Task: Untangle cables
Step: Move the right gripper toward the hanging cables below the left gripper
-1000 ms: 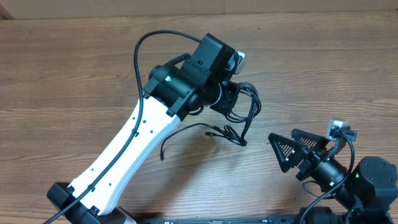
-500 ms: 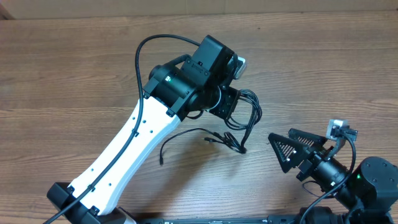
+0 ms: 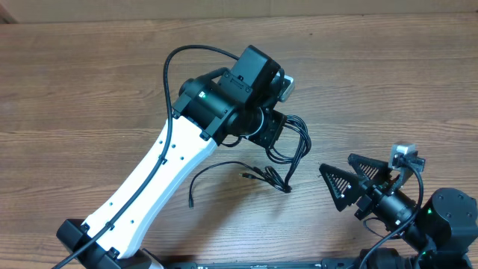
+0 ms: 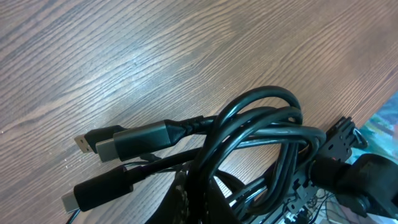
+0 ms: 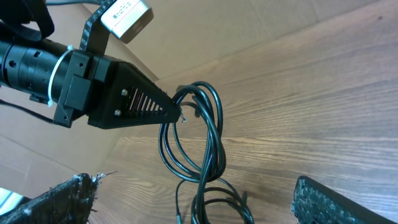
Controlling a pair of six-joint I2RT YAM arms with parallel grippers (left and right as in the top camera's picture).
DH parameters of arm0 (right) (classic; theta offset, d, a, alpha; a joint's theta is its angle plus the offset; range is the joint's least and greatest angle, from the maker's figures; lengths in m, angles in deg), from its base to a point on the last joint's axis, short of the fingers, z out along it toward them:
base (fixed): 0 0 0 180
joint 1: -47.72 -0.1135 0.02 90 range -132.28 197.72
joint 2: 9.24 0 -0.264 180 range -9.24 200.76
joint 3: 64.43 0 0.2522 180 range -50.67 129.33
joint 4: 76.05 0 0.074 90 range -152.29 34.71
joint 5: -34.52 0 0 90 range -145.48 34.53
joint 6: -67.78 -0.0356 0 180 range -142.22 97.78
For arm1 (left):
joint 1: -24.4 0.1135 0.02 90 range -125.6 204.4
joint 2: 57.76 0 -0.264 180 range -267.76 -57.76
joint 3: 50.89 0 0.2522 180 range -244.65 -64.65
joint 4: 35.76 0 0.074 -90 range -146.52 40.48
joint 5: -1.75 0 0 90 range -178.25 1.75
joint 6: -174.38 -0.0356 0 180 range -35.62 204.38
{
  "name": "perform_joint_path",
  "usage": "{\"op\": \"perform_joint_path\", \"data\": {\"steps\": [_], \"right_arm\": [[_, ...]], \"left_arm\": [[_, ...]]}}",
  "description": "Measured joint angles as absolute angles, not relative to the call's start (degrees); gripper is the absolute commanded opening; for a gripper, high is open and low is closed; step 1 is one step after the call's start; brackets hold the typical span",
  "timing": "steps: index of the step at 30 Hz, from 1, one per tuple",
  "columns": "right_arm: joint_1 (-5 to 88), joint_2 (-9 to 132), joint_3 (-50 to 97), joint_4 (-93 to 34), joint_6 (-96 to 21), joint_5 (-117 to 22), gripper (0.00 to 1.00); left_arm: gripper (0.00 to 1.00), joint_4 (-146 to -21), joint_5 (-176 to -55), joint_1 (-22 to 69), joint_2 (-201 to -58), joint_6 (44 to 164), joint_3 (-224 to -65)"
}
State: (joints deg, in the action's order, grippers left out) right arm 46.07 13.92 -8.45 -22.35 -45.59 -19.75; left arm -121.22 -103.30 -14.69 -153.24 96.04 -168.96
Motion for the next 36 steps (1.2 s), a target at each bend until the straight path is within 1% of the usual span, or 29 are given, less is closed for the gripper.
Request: {"op": "perform_joint_path", "data": {"steps": [5,7,9,13,15,16,19,21,24,25,28,30,33,35,36], "right_arm": [[46.1,14.0,-8.5,-22.6,-44.2,-19.7,0.99],[46.1,14.3,-8.5,-22.6,-43.4,-19.8,0.90],[46.1,15.0,-8.5,-22.4,-41.5,-19.9,0.85],[46.1,16.4,-8.5,-22.5,-39.1,-20.4,0.82],[46.1,17.0,-8.5,-22.5,-38.6,-20.6,0.79],[46.1,17.3,-8.5,-22.4,-38.3,-21.0,0.76],[46.1,18.0,-8.5,-22.4,-37.2,-21.4,0.75],[46.1,18.6,-8.5,-22.3,-36.5,-21.5,0.64],[46.1,19.5,-8.5,-22.2,-35.2,-21.8,0.52],[46.1,19.8,-8.5,-22.2,-35.0,-21.8,0.45],[46.1,20.3,-8.5,-22.1,-34.2,-22.0,0.34],[46.1,20.3,-8.5,-22.2,-34.2,-22.0,0.29],[46.1,20.3,-8.5,-22.2,-33.3,-22.1,0.08],[46.1,20.3,-8.5,-22.1,-33.2,-22.0,0.04],[46.1,20.3,-8.5,-22.1,-33.1,-22.0,0.04]], "left_arm": [[0.04,-120.5,-103.3,-16.4,-153.2,95.7,-169.0],[0.04,-120.1,-103.6,-17.2,-153.2,95.7,-169.0],[0.04,-119.1,-104.2,-18.0,-153.2,95.7,-169.0],[0.04,-118.5,-105.0,-19.3,-153.2,95.5,-169.0],[0.04,-118.5,-105.3,-19.5,-153.2,95.3,-169.0],[0.04,-118.5,-105.7,-19.5,-153.2,95.1,-169.0],[0.04,-118.3,-106.2,-19.5,-153.2,95.1,-169.0],[0.04,-117.8,-106.8,-19.5,-153.2,95.0,-169.0],[0.04,-116.5,-108.1,-19.5,-153.2,94.9,-169.0],[0.04,-116.1,-108.5,-19.5,-153.2,95.0,-169.0],[0.04,-115.3,-109.2,-19.5,-153.2,95.8,-169.0],[0.04,-115.2,-109.3,-19.5,-153.2,96.2,-169.0],[0.04,-115.1,-109.5,-19.5,-153.2,96.4,-169.0],[0.04,-115.0,-109.7,-19.5,-153.2,96.4,-169.0],[0.04,-115.0,-109.7,-19.5,-153.2,96.5,-169.0]]}}
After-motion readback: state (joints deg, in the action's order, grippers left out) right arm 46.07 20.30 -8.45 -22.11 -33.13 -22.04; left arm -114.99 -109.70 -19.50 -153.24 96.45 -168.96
